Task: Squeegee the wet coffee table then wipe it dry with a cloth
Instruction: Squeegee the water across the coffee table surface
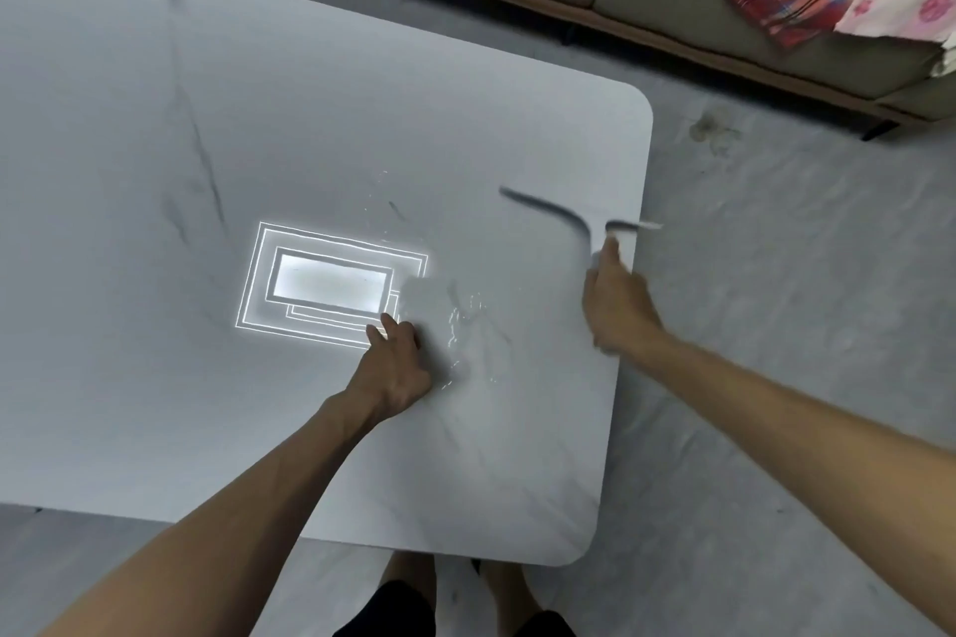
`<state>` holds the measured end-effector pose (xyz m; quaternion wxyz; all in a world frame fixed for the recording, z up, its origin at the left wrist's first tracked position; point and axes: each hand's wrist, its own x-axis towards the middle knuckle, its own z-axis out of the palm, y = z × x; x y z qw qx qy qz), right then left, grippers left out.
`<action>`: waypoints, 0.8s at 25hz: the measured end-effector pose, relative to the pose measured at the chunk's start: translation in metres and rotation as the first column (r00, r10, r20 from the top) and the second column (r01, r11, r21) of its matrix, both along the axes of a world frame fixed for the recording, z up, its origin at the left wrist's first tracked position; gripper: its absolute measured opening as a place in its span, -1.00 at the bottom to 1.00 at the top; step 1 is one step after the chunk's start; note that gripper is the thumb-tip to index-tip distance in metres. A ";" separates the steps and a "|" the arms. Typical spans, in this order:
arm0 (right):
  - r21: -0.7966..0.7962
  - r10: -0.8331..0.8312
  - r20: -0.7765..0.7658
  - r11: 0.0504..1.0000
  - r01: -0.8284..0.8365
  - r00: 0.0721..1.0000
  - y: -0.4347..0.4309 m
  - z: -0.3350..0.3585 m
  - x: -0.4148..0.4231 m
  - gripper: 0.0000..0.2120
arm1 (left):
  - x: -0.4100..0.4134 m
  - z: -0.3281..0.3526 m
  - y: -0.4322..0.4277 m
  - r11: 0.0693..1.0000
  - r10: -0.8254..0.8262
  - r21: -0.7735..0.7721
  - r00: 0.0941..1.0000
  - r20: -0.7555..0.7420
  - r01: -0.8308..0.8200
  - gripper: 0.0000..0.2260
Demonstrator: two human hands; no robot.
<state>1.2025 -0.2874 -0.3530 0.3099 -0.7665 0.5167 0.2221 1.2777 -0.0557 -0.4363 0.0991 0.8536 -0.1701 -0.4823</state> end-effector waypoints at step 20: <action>0.000 0.630 0.153 0.771 -0.637 0.761 0.061 -0.021 0.041 -0.47 | -0.017 0.016 0.074 0.963 0.255 -0.135 0.948 0.190 -0.232 -0.86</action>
